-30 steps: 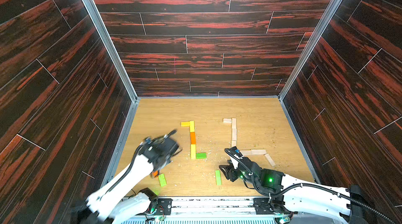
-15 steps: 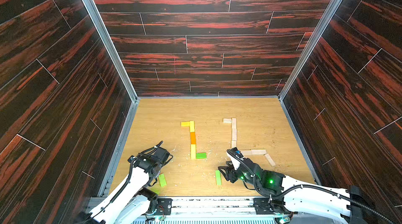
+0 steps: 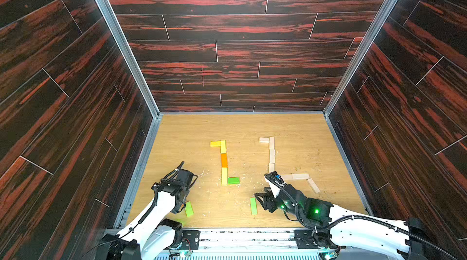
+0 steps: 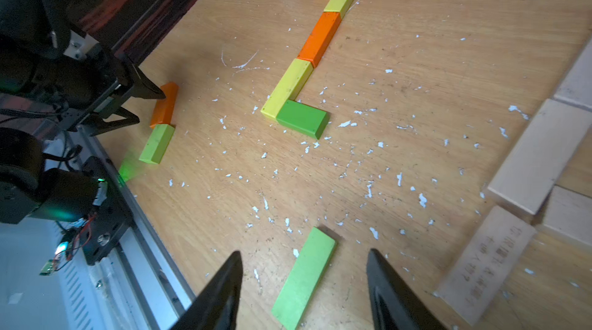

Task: Assemble a giraffe with building blocks
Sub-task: Pick up the building block from the center of the board.

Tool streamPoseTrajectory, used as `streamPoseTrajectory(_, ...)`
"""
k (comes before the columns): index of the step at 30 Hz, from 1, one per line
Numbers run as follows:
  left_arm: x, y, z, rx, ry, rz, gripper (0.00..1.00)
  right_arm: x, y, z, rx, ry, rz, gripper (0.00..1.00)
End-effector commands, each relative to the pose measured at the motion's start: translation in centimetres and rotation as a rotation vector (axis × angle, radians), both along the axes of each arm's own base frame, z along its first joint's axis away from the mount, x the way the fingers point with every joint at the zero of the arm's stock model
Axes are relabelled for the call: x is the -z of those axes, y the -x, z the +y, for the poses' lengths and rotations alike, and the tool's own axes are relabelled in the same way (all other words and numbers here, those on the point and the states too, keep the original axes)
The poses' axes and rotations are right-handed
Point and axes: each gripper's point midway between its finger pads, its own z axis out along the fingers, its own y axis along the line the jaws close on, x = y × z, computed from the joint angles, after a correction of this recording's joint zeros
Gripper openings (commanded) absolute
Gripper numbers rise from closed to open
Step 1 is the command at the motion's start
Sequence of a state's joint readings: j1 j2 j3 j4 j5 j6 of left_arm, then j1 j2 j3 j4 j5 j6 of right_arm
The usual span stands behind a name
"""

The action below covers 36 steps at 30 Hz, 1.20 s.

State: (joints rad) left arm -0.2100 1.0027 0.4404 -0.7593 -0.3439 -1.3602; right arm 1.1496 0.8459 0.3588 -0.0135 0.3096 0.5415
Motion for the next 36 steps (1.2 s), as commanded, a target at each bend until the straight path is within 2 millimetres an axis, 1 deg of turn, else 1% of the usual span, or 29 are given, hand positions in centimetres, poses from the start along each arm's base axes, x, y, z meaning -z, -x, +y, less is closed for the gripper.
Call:
streamPoseTrajectory(1, 0.6, -0.9, -0.3, 0.042, 0.018, -0.003, 0.64, -0.2, -0.2, -0.4, 0.022, 0.012, -0.008, 0.62)
streamPoseTrajectory(5, 1.7, -1.5, -1.0, 0.073, 0.048, 0.021, 0.62, -0.1, -0.3, -0.4, 0.026, 0.022, -0.004, 0.62)
streamPoseTrajectory(7, 2.2, -1.6, -1.3, 0.078, 0.058, 0.031, 0.60, 0.0, -0.4, -0.4, 0.028, 0.024, -0.003, 0.62)
streamPoseTrajectory(10, 2.3, -1.7, -1.4, 0.093, 0.059, 0.040, 0.56, -0.1, -0.4, -0.4, 0.029, 0.026, -0.001, 0.62)
streamPoseTrajectory(12, 2.2, -1.5, -1.2, 0.090, 0.051, 0.047, 0.51, -0.1, -0.4, -0.3, 0.027, 0.026, -0.002, 0.62)
streamPoseTrajectory(17, 1.9, -0.7, -0.9, 0.094, 0.039, 0.044, 0.35, -0.3, -0.4, -0.2, 0.023, 0.028, -0.003, 0.62)
streamPoseTrajectory(21, 0.9, -0.9, -0.7, 0.106, 0.030, 0.014, 0.26, -0.6, -0.4, -0.2, 0.025, 0.024, -0.005, 0.62)
streamPoseTrajectory(24, -1.3, -1.9, -1.1, 0.163, 0.035, -0.024, 0.22, -0.9, -0.5, -0.3, 0.029, 0.025, -0.009, 0.62)
streamPoseTrajectory(25, -2.4, -2.5, -1.3, 0.182, 0.038, -0.046, 0.18, -1.1, -0.5, -0.3, 0.030, 0.025, -0.011, 0.62)
streamPoseTrajectory(30, -8.5, -6.0, -2.1, 0.274, 0.027, -0.192, 0.14, -1.9, -0.7, -1.0, 0.052, 0.025, -0.032, 0.62)
streamPoseTrajectory(33, -11.3, -7.4, -3.1, 0.341, 0.049, -0.222, 0.12, -2.2, -0.9, -1.5, 0.069, 0.028, -0.042, 0.62)
streamPoseTrajectory(36, -13.6, -9.3, -4.6, 0.429, 0.064, -0.264, 0.11, -2.5, -1.0, -2.2, 0.089, 0.037, -0.047, 0.62)
